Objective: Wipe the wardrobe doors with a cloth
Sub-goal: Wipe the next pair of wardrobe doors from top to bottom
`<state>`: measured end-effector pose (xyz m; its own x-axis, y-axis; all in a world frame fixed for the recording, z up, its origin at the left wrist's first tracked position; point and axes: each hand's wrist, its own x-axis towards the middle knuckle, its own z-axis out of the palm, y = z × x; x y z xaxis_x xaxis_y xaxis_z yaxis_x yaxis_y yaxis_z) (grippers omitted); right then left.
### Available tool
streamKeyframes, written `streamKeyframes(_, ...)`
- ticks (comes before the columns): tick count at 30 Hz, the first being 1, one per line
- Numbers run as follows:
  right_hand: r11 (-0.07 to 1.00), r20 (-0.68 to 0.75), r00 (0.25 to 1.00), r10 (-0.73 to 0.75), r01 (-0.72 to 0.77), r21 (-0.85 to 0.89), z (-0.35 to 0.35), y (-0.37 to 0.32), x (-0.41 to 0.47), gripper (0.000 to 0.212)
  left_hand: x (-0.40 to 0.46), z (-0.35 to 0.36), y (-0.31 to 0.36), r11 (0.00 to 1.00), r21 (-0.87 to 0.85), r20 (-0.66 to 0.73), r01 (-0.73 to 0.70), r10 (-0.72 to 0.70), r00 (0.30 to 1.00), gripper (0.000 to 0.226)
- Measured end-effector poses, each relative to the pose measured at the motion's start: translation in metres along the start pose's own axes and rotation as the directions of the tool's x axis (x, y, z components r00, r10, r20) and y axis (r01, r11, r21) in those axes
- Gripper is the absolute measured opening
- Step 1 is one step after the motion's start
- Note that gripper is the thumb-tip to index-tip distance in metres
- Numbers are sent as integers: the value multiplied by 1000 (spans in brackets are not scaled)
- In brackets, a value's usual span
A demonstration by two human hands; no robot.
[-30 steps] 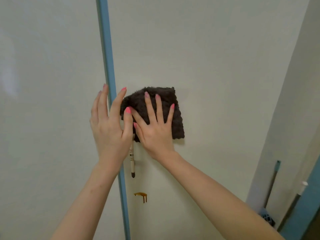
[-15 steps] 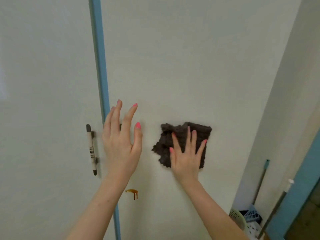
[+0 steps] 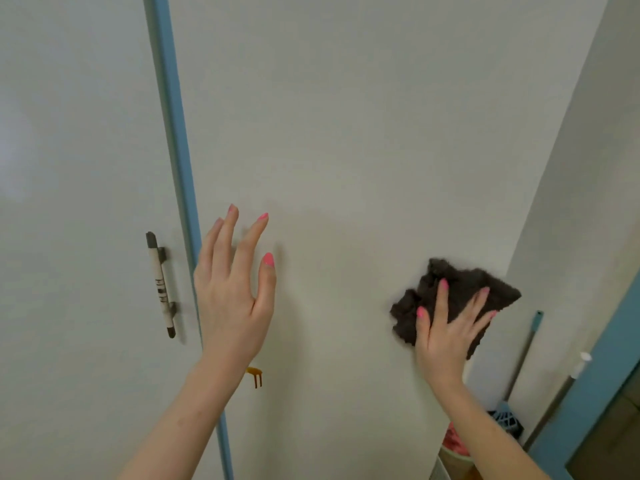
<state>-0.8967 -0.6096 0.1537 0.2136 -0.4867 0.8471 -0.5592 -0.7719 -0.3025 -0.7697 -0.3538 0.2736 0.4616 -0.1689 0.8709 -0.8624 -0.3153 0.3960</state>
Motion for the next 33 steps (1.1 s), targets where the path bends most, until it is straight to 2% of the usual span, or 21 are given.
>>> streamKeyframes(3,979,149,979,-138,158,-130,15,22,-54,54,-7,0,-6,999,38,2,-8,8,1000,43)
streamKeyframes(6,939,222,942,-253,294,-178,26,32,-80,53,-12,-1,-15,997,80,-16,-25,26,1000,42)
streamKeyframes(10,957,146,962,-231,252,-145,37,17,-82,53,-20,-4,-32,996,90,-75,-7,13,997,42)
streamKeyframes(12,972,94,976,-198,208,-108,38,-4,-83,53,-24,-4,-42,996,91,-86,2,6,996,41)
streamKeyframes(14,972,56,974,-222,225,-67,44,-35,-86,52,-26,-1,-51,995,100,-75,0,7,997,41)
streamKeyframes(16,948,37,948,-315,316,-37,53,-70,-92,52,-30,1,-58,995,102,-60,5,1,998,41)
streamKeyframes(20,822,20,822,-569,569,14,68,-139,-99,45,-38,-7,-70,995,91,-40,46,-43,998,42)
streamKeyframes(22,777,-19,778,-629,629,29,72,-171,-98,44,-39,-13,-75,995,94,-54,33,-28,998,41)
streamKeyframes(26,816,-84,817,-571,576,48,80,-205,-100,45,-33,-22,-79,997,70,-102,15,-8,995,41)
streamKeyframes(33,848,-112,844,-524,530,26,95,-207,-119,39,-37,-11,-79,1000,18,-117,-1,3,993,40)
